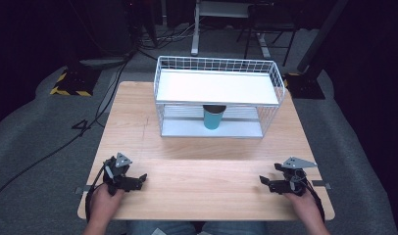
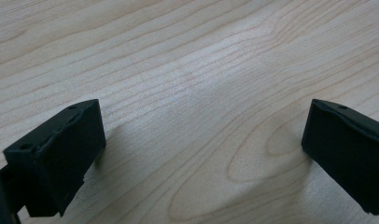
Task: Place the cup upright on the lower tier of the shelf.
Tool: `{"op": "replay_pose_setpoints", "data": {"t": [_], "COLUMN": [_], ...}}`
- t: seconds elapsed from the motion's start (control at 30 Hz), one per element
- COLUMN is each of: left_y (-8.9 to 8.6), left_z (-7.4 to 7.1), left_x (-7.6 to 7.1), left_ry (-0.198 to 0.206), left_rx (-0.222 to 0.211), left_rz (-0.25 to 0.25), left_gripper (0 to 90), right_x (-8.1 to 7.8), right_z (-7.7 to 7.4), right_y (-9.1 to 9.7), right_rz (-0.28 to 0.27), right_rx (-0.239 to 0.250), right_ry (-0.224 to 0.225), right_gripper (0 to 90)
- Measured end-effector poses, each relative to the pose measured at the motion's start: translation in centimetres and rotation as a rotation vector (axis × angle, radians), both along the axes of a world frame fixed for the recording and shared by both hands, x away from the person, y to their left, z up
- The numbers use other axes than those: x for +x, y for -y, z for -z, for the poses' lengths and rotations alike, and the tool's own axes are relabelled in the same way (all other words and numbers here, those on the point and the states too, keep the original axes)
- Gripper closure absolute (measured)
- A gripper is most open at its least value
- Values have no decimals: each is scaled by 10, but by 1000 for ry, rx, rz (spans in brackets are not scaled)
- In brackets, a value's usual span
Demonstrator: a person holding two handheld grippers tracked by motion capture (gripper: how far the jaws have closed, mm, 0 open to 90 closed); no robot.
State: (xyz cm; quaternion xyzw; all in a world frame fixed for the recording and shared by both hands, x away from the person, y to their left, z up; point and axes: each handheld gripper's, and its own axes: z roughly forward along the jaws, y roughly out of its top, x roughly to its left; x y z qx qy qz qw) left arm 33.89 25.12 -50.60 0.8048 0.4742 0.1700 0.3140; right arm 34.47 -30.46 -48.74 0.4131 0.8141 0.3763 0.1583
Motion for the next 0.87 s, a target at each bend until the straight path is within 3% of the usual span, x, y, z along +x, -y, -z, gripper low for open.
{"op": "replay_pose_setpoints", "data": {"t": [0.43,0.57,0.87], "left_y": [0,0,0], "left_z": [0,0,0], "left_x": [0,0,0], "left_ry": [0,0,0], "left_rx": [0,0,0], "left_rz": [0,1,0], "left_gripper": [0,0,0], "right_x": [-1,-1,-1], "right_z": [15,17,18], "right_y": [-5,-5,-6], "right_rz": [-3,-5,-16], "right_rx": [-64,-61,-62], "right_ry": [5,24,17], "right_gripper": [147,122,94]}}
